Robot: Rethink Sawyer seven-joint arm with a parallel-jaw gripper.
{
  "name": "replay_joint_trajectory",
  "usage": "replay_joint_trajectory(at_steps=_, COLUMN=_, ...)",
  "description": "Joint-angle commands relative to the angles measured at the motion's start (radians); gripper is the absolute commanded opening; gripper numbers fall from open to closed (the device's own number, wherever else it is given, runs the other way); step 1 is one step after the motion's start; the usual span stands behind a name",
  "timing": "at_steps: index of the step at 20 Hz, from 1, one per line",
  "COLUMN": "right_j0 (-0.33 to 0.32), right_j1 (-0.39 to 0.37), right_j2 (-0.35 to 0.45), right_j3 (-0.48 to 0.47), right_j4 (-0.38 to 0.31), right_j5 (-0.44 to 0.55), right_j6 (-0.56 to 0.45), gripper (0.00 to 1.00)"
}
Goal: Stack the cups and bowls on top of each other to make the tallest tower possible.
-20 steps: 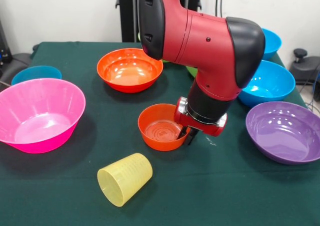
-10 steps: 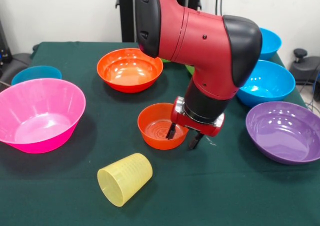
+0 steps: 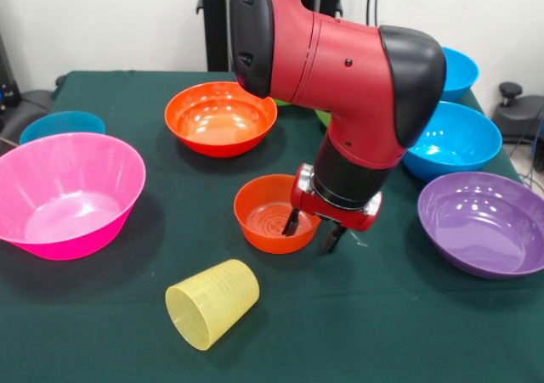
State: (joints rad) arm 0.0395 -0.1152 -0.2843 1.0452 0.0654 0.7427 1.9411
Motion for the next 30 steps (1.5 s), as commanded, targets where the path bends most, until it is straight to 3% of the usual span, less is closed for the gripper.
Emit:
replay_joint_trajectory(at_steps=1, right_j0=0.004, right_j1=0.05, right_j2=0.151, right_j3=0.001, right_j4=-0.008, right_j5=-0.063, right_j6=0.039, gripper=1.0)
replay_joint_trajectory(at_steps=10, right_j0=0.001, right_j1=-0.079, right_j2=0.135, right_j3=0.153, right_j4=-0.014, right_j5=-0.03, right_j6=0.031, gripper=1.0)
replay_joint_trajectory(at_steps=20, right_j0=-0.007, right_j1=-0.194, right_j2=0.132, right_j3=0.223, right_j4=-0.019, right_j5=0.049, right_j6=-0.008, gripper=1.0)
replay_joint_trajectory(at_steps=24, right_j0=-0.063, right_j1=-0.226, right_j2=0.192, right_j3=0.251, right_j4=-0.014, right_j5=0.061, right_j6=-0.091, gripper=1.0)
replay_joint_trajectory(at_steps=30, right_j0=-0.146, right_j1=-0.235, right_j2=0.243, right_j3=0.18, right_j4=-0.034, right_j5=0.151, right_j6=-0.176, gripper=1.0)
